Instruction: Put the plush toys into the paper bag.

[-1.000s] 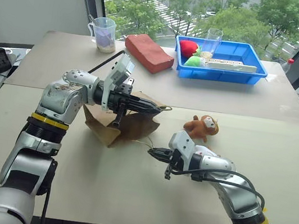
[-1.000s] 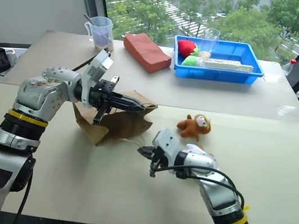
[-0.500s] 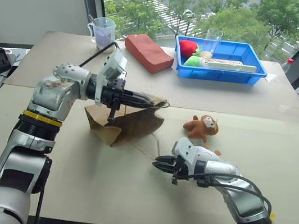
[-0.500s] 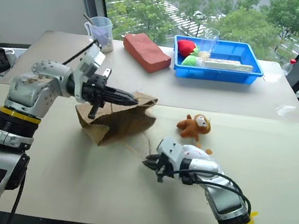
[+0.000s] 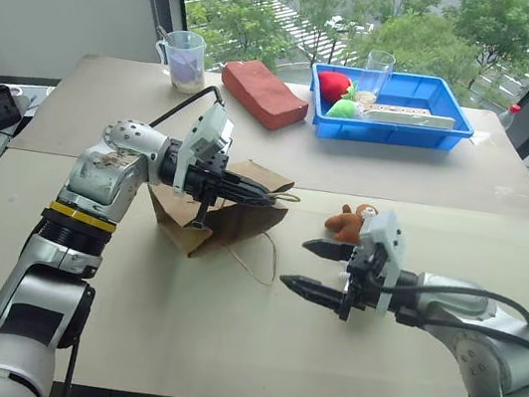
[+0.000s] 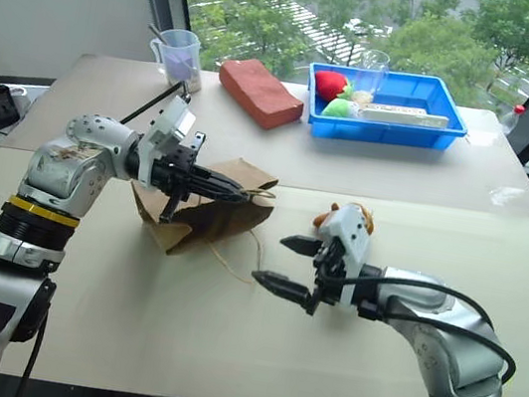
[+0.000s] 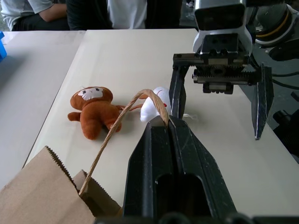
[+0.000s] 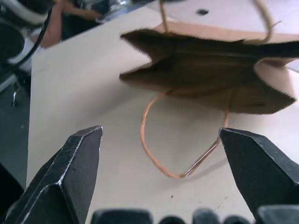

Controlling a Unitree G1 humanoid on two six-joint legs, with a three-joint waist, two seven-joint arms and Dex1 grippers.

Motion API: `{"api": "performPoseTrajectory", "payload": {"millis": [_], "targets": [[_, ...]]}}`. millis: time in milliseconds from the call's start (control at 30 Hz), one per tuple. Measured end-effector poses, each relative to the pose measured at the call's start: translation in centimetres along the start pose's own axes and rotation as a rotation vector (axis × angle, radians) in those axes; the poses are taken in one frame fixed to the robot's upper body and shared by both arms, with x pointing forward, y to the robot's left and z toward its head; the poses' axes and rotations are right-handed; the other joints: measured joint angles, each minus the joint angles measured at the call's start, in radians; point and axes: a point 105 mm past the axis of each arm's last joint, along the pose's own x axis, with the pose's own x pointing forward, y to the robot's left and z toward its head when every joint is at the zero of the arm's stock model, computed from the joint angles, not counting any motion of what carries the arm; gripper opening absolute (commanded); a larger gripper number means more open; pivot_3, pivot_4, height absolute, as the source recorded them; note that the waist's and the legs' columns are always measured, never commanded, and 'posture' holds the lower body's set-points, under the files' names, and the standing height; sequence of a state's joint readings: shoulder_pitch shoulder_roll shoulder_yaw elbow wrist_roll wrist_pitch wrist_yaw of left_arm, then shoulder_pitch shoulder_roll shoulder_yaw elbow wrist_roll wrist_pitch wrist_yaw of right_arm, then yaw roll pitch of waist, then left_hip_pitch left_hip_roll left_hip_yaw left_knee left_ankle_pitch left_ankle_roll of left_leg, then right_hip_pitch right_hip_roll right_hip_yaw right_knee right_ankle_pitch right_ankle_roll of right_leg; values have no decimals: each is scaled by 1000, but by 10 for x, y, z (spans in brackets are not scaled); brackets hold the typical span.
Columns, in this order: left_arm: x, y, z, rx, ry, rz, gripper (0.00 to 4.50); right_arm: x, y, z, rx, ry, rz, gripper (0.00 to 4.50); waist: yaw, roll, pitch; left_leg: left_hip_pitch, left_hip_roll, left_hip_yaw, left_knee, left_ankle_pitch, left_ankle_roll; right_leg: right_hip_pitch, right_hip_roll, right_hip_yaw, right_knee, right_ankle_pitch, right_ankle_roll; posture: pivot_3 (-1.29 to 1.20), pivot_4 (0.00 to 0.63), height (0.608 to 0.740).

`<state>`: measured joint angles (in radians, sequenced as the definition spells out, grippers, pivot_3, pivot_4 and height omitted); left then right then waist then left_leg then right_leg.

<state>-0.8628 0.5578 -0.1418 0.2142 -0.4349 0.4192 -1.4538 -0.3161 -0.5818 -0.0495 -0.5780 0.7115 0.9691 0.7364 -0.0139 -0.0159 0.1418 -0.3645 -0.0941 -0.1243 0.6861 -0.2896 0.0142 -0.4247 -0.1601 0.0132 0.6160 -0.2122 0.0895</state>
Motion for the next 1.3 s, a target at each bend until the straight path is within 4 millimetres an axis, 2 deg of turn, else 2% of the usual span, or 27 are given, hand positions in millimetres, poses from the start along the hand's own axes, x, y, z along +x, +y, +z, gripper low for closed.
{"api": "performPoseTrajectory", "payload": {"millis": [67,200,233,267,300,433,633,800,1033,1233,1300], "targets": [[2,-1,1,-3,-11,-6,0,9,-2,4,20,-41,-26,3671,-1,0,0,0,0,0,0,0,0,-1,0,0,1,0,0,0,150,740],[1,-1,2,-16,-23,-13,0,34,-12,-6,30,-66,-82,2269,-2,0,0,0,0,0,0,0,0,-2,0,0,8,0,0,0,150,740],[1,-1,2,-17,-22,-13,0,38,-13,-6,32,-71,-89,2209,-3,0,0,0,-1,0,0,0,0,-2,-1,0,8,0,0,0,150,740],[2,-1,3,-15,-25,-18,0,50,-16,-7,22,-89,-102,1916,-5,0,0,0,-1,1,0,0,-1,-3,-1,1,9,0,0,0,150,740],[1,-1,4,-15,-26,-20,0,55,-17,-7,10,-97,-106,1422,-6,0,0,0,0,0,0,0,-1,-3,0,1,9,0,0,0,150,740],[1,-1,6,-10,-28,-20,0,84,-20,-7,-18,-148,-121,135,-10,0,0,0,0,0,0,1,-1,-3,0,0,10,0,0,0,150,740],[2,2,11,-7,-52,-7,0,125,-24,-28,24,-127,-158,60,-22,0,0,0,0,-1,0,1,-2,-4,0,0,10,0,0,0,150,740],[-7,15,22,2,-85,72,0,141,-35,-57,53,-33,-230,60,-32,0,0,0,0,-1,0,1,-3,-6,0,0,12,0,0,0,150,740],[-20,33,37,12,-140,205,0,152,-46,-54,59,-36,-292,60,-42,1,0,-1,0,-1,-1,2,-4,-8,0,1,14,1,-1,0,150,740],[-40,56,79,130,-242,386,0,161,-60,-49,46,-44,-391,60,-50,1,0,0,0,-2,-1,4,-7,-8,1,1,14,2,-3,0,150,740],[-44,61,86,150,-260,425,0,163,-64,-48,31,-39,-407,60,-53,1,0,-1,0,-2,-1,4,-7,-9,1,1,15,2,-3,0,150,740]]}}
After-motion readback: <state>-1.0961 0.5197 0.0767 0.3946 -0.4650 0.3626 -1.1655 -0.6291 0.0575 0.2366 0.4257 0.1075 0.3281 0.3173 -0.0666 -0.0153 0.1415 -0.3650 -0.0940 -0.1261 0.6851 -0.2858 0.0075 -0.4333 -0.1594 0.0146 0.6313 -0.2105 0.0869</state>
